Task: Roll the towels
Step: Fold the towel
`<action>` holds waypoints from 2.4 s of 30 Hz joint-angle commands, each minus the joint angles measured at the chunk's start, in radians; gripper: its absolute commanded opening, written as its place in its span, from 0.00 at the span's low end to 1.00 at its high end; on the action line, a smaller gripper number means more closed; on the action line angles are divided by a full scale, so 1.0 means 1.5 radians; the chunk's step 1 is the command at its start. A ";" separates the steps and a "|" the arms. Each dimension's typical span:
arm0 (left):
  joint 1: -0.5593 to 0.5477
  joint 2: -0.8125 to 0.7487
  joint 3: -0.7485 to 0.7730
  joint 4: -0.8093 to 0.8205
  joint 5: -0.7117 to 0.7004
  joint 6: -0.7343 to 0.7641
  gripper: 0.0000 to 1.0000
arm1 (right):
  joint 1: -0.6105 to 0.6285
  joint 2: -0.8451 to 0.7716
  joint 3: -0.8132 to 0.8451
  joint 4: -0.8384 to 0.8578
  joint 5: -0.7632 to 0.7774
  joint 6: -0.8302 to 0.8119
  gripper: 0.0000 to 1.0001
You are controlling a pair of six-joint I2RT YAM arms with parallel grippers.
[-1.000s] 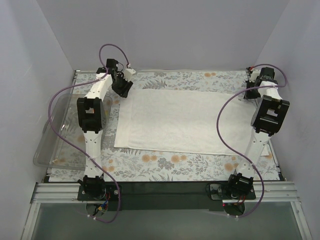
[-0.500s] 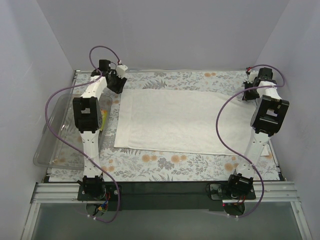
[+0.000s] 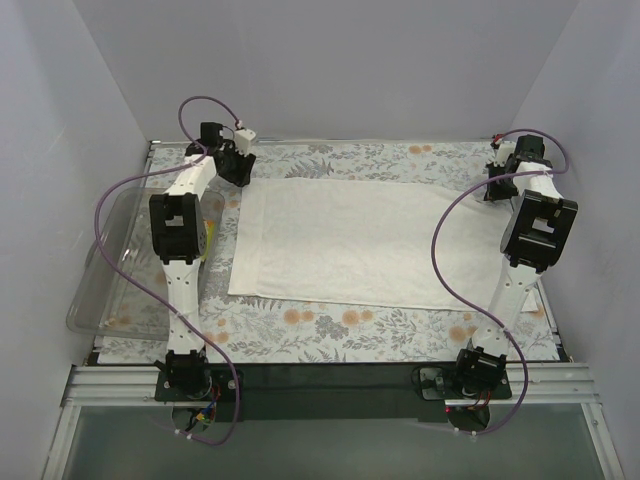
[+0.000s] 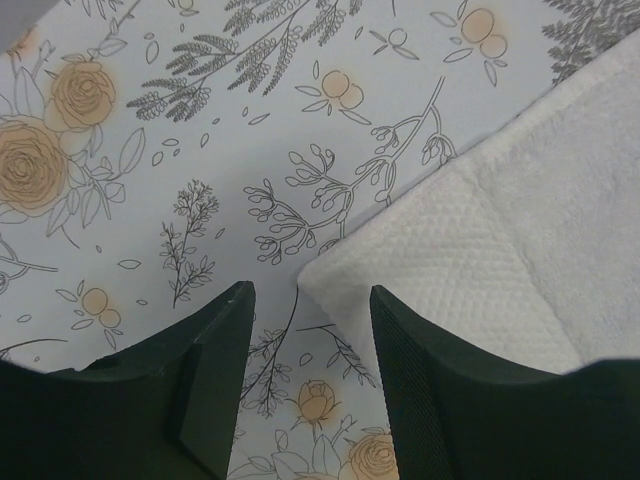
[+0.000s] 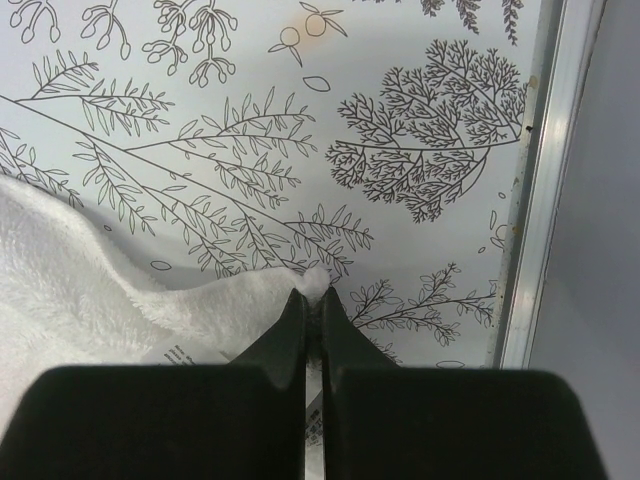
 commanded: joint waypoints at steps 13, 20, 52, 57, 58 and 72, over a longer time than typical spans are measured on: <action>0.009 -0.002 0.005 -0.013 0.031 0.010 0.18 | 0.003 -0.019 0.022 -0.030 -0.004 -0.011 0.01; 0.013 -0.029 0.043 -0.014 0.074 0.000 0.00 | 0.002 -0.037 0.040 -0.032 0.003 -0.032 0.01; 0.029 -0.031 -0.007 0.030 0.132 -0.046 0.56 | -0.006 -0.092 0.016 -0.035 -0.020 -0.041 0.01; 0.028 -0.009 -0.001 0.032 0.103 -0.034 0.56 | -0.006 -0.088 0.013 -0.036 -0.018 -0.036 0.01; 0.028 -0.004 -0.002 0.033 0.102 -0.033 0.56 | -0.006 -0.088 0.014 -0.037 -0.019 -0.036 0.01; 0.025 0.014 -0.016 0.048 0.147 -0.030 0.50 | -0.006 -0.075 0.024 -0.041 -0.012 -0.035 0.01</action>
